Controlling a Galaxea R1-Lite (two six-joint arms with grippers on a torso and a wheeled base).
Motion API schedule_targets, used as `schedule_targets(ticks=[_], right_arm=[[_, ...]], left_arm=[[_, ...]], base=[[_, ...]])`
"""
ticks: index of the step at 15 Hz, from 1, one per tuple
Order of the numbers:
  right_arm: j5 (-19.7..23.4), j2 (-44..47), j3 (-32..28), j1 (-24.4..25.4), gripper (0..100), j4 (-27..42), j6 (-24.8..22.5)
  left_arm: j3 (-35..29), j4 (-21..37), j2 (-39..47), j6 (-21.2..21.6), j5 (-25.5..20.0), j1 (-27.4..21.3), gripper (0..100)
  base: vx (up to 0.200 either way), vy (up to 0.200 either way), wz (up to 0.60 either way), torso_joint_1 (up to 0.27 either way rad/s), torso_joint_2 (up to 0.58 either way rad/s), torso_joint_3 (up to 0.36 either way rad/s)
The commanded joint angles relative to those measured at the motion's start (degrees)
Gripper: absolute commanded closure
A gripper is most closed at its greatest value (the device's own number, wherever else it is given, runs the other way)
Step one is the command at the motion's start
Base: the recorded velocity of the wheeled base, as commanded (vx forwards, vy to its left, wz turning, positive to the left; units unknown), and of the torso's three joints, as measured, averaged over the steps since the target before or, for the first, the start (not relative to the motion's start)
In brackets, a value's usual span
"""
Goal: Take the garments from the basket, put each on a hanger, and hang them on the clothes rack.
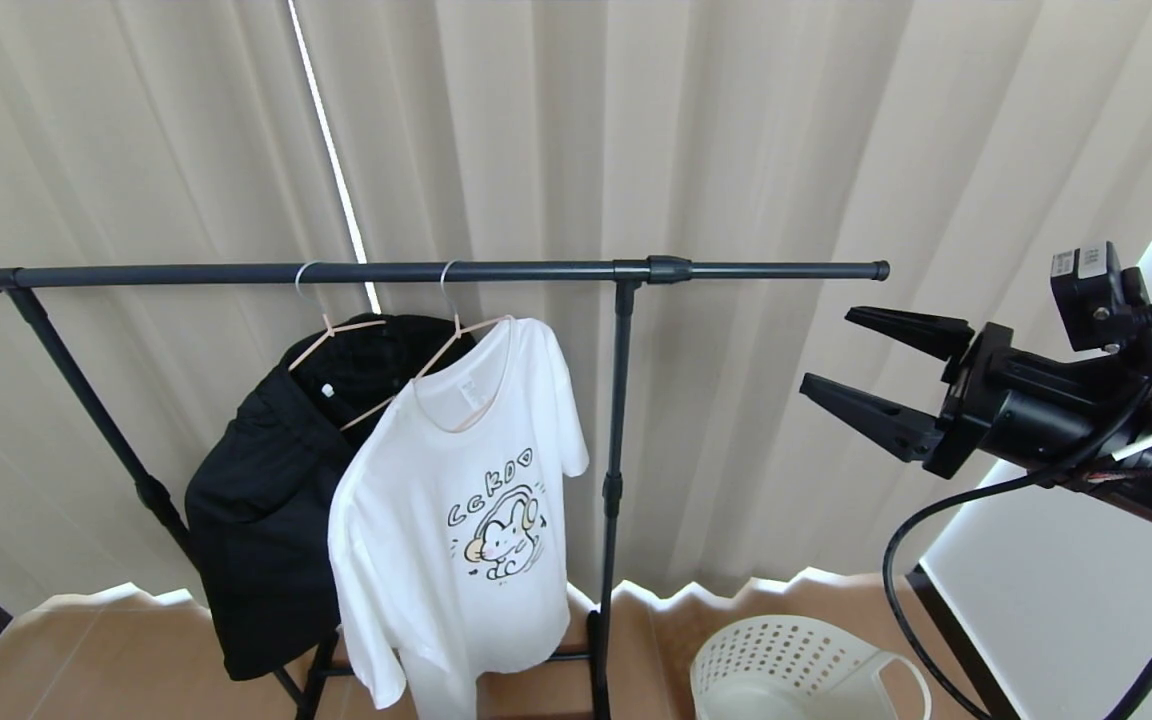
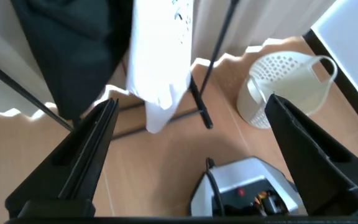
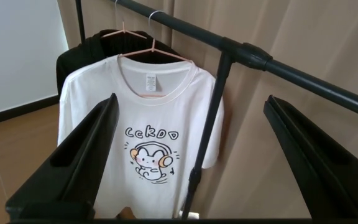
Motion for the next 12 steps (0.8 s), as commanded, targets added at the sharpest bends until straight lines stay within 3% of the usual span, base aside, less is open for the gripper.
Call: schedule_targets(ticks=[1,3,5,7,12], right_arm=[[-0.06,-0.19,0.76,0.03,0,-0.06,-0.04],[-5.68,-2.83,2.52,0.03,0,-0.06,-0.04],[-6.91,-5.2,4.45,-0.06,0,0.11,0.05],[-7.44,-6.35,5.95,-0.49,0,0.81,0.05],[-21.06,-12.68,15.88,-0.49,0,1.52,-0.04]], left_arm=[[0.52,1.59,-8.9,0.01,3.33,1.9,0],[0.52,1.85,-21.56,0.63,5.44,7.79,0],[0.52,1.85,-28.42,0.98,5.96,10.69,0],[0.52,1.77,-28.42,-0.96,6.14,10.69,0],[0.52,1.68,-28.42,-1.22,5.88,10.6,0]], base=[[0.0,0.0,0.0,0.0,0.0,0.0],[0.0,0.0,0.0,0.0,0.0,0.0],[0.0,0.0,0.0,0.0,0.0,0.0],[0.0,0.0,0.0,0.0,0.0,0.0],[0.0,0.0,0.0,0.0,0.0,0.0]])
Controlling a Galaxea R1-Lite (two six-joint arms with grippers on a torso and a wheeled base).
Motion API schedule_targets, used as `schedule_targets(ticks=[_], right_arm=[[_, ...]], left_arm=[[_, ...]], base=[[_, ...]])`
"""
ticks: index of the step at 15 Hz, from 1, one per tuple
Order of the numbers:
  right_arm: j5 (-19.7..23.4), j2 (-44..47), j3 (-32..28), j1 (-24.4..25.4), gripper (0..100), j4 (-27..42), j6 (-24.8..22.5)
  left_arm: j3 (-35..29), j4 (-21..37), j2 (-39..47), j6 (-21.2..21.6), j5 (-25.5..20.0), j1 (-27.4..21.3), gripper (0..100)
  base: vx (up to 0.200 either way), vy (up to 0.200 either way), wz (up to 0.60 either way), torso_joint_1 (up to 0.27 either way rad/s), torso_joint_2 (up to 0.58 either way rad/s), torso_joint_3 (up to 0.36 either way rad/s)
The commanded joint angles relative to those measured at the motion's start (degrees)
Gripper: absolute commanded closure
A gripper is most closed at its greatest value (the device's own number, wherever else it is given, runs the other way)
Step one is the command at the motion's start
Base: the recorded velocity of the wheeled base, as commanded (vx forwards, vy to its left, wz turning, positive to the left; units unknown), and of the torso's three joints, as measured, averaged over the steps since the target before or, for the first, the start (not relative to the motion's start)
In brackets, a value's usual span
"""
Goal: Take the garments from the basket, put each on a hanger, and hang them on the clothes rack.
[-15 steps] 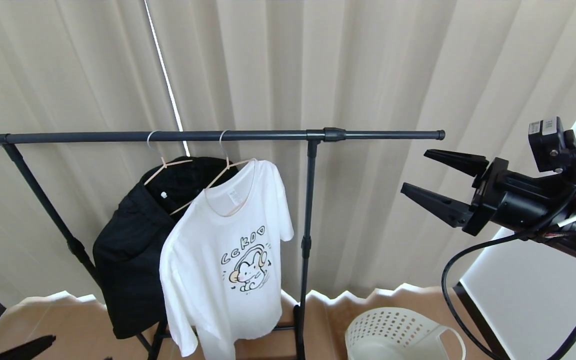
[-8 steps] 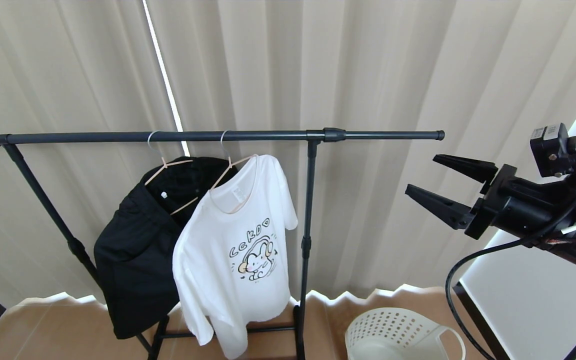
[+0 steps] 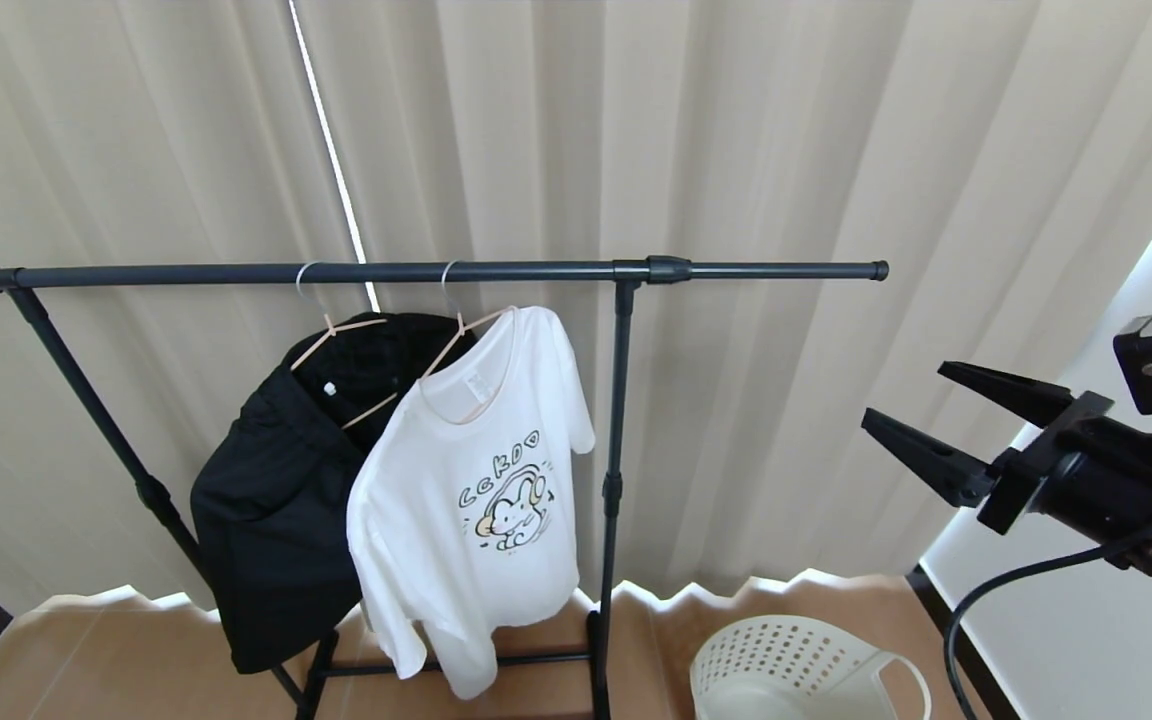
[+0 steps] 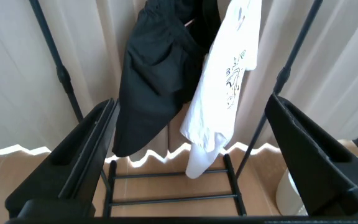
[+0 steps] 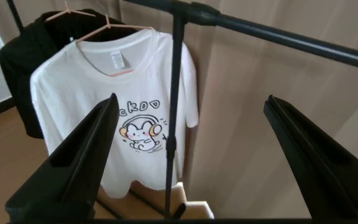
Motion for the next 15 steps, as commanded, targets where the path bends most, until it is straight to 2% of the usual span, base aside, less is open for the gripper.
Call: schedule_targets(ticks=[1,3,6,7,10,12,15], right_arm=[[-3.26,-4.77,4.08,0.01,0,-0.1,0.01],[-6.16,-9.69,7.68,0.01,0,0.16,-0.08],[-6.69,-17.78,10.58,-0.26,0,5.08,0.01],[-6.6,-23.84,11.2,-0.26,0,11.67,0.01],[-6.6,-33.16,11.38,-0.26,0,23.1,0.1],[-6.69,-41.95,11.99,-0.35,0,35.32,0.8],[-7.39,-51.44,14.54,-0.43,0,44.46,1.42]], left_arm=[[0.0,-0.04,-0.46,0.0,-0.06,0.11,0],[0.0,-0.04,-0.46,0.0,-0.06,0.02,0],[0.0,-0.04,-0.46,0.0,-0.06,0.02,0],[0.0,-0.04,-0.46,0.0,-0.06,0.02,0],[0.0,-0.04,-0.46,0.0,0.02,0.02,0],[0.0,-0.04,-0.46,0.0,0.02,0.11,0],[0.0,-0.04,-0.46,0.0,-0.06,0.02,0]], base=[[0.0,0.0,0.0,0.0,0.0,0.0],[0.0,0.0,0.0,0.0,0.0,0.0],[0.0,0.0,0.0,0.0,0.0,0.0],[0.0,0.0,0.0,0.0,0.0,0.0],[0.0,0.0,0.0,0.0,0.0,0.0],[0.0,0.0,0.0,0.0,0.0,0.0],[0.0,0.0,0.0,0.0,0.0,0.0]])
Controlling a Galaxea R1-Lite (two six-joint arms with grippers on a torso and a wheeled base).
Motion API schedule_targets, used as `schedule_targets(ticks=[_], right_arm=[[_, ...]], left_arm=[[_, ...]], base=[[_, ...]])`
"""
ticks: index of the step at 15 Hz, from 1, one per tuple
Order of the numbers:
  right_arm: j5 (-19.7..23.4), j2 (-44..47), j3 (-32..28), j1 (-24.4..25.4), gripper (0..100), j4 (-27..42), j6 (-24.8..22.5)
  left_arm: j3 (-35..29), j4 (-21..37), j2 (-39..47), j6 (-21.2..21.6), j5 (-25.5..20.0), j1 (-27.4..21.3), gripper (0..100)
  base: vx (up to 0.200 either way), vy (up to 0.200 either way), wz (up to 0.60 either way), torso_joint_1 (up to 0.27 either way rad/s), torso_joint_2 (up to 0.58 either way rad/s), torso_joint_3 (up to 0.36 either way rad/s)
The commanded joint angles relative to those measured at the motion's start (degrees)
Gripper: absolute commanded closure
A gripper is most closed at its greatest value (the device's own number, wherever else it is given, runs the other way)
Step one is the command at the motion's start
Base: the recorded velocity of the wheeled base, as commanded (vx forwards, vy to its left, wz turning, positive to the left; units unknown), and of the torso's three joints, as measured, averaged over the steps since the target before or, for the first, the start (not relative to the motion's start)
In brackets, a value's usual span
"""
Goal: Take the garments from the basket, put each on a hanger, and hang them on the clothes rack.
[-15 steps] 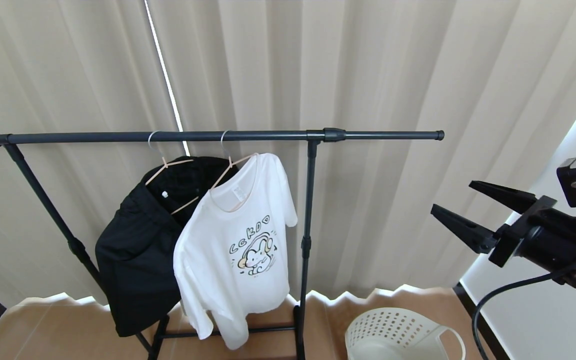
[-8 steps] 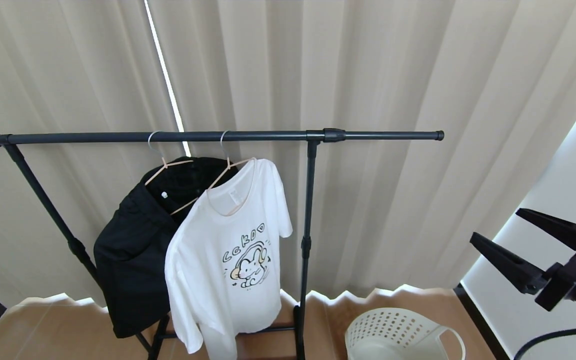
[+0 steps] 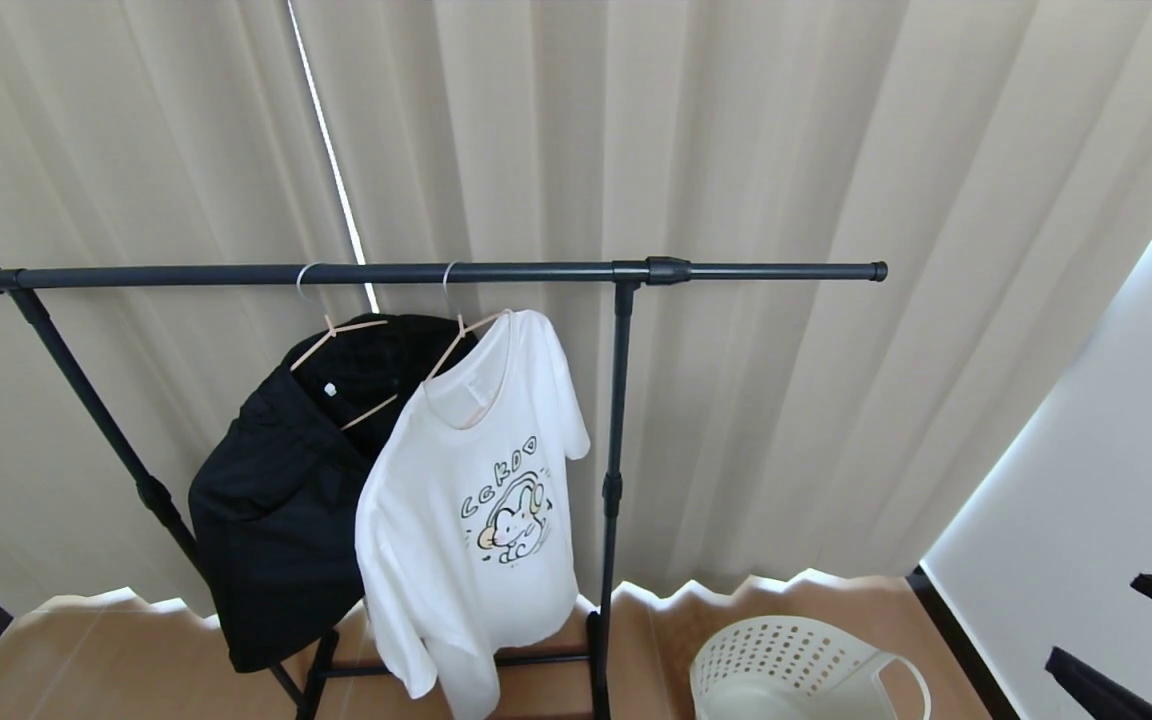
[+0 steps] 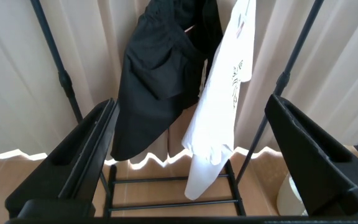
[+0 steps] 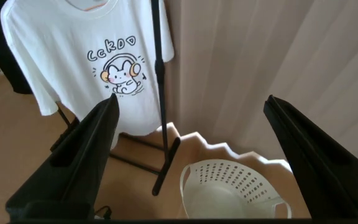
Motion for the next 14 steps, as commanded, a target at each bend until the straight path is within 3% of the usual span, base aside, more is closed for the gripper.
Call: schedule_targets(ticks=[1,8,10,13,14], right_arm=[[-0.76,-10.69,2.19,-0.06,0,5.0,0.49],[-8.49,-36.44,1.84,-0.06,0,28.99,0.32],[-9.81,-36.62,2.36,-0.14,0,28.73,0.49],[-19.65,-36.44,5.35,-0.41,0,25.65,0.76],[-19.83,-36.44,5.62,-1.46,0,24.95,0.84]], left_arm=[[0.0,-0.02,0.07,0.0,-0.04,0.07,0],[0.0,-0.02,0.07,0.0,-0.04,-0.01,0],[0.0,-0.02,0.07,0.0,0.05,-0.01,0],[0.0,-0.02,0.07,0.0,0.05,-0.01,0],[0.0,-0.02,0.07,0.0,-0.04,-0.01,0]], base=[[0.0,0.0,0.0,0.0,0.0,0.0],[0.0,0.0,0.0,0.0,0.0,0.0],[0.0,0.0,0.0,0.0,0.0,0.0],[0.0,0.0,0.0,0.0,0.0,0.0],[0.0,0.0,0.0,0.0,0.0,0.0]])
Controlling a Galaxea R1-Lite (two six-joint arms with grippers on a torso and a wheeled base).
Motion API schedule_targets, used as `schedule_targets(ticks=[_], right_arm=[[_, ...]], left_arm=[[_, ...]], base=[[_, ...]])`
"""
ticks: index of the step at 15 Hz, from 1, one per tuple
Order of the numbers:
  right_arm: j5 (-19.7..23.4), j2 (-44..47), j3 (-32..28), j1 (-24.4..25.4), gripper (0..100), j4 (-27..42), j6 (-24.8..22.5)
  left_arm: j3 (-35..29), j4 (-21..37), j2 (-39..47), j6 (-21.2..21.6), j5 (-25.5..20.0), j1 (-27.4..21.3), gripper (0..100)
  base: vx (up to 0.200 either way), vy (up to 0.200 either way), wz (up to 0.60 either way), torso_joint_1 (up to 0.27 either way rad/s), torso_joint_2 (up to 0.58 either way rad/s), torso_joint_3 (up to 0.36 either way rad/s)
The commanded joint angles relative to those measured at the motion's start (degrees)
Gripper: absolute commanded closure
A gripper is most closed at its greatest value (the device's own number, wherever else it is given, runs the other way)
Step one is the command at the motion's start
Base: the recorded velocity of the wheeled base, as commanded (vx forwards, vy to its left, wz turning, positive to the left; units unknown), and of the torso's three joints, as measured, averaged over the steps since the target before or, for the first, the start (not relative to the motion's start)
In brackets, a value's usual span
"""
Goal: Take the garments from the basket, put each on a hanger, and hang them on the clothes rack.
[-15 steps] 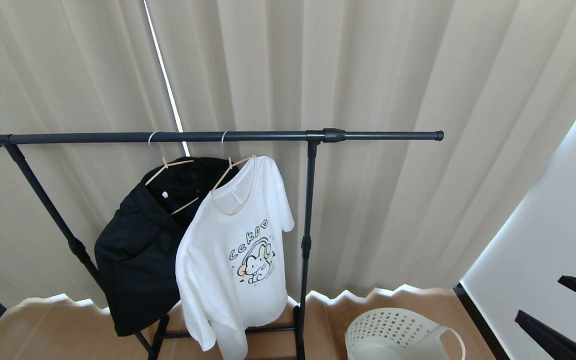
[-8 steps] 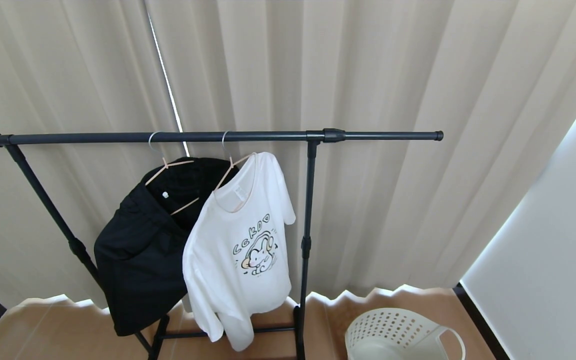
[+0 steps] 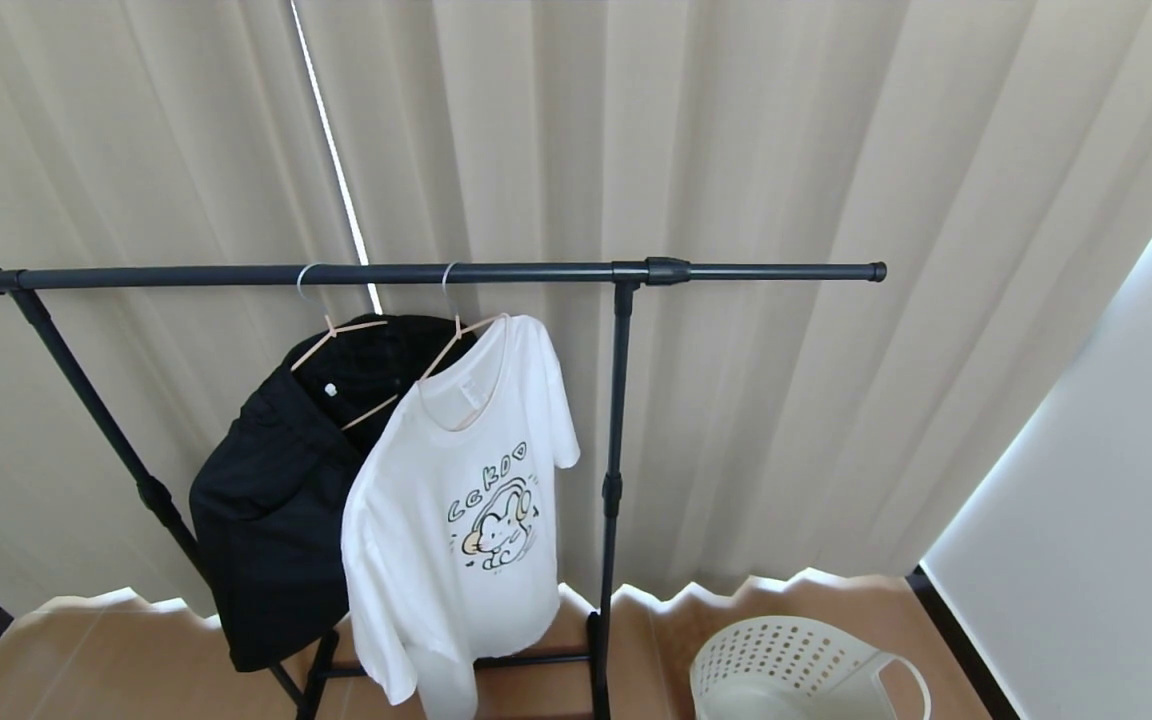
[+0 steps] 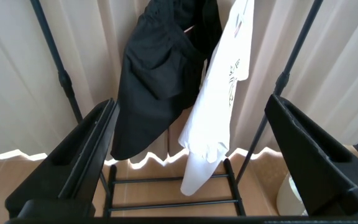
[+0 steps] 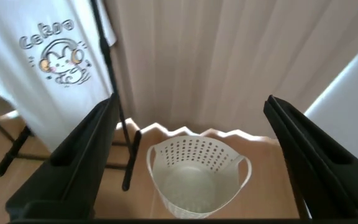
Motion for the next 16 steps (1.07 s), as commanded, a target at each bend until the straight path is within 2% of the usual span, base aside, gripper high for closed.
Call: schedule_targets(ticks=[1,2,3,4,7,16], right_arm=[[-0.26,-0.59,0.76,-4.06,0,-0.22,0.0],[-0.35,-1.38,0.68,-8.9,0,-0.04,-0.62],[0.62,-3.58,0.76,-11.53,0,-0.04,-1.41],[1.94,-5.51,0.68,-9.78,0,0.13,-1.32],[9.58,-5.51,-0.2,-9.69,0,1.8,-1.32],[9.76,-5.51,-0.03,-9.69,0,1.45,-1.76]], left_arm=[[0.0,-0.02,0.07,0.0,0.02,-0.01,0],[0.0,-0.02,0.07,0.0,-0.06,-0.01,0],[0.0,-0.02,0.07,0.0,-0.06,-0.01,0],[0.0,-0.02,0.07,0.0,0.02,0.07,0],[0.0,-0.02,0.07,0.0,-0.06,-0.01,0],[0.0,-0.02,0.07,0.0,-0.06,-0.01,0]], base=[[0.0,0.0,0.0,0.0,0.0,0.0],[0.0,0.0,0.0,0.0,0.0,0.0],[0.0,0.0,0.0,0.0,0.0,0.0],[0.0,0.0,0.0,0.0,0.0,0.0],[0.0,0.0,0.0,0.0,0.0,0.0],[0.0,0.0,0.0,0.0,0.0,0.0]])
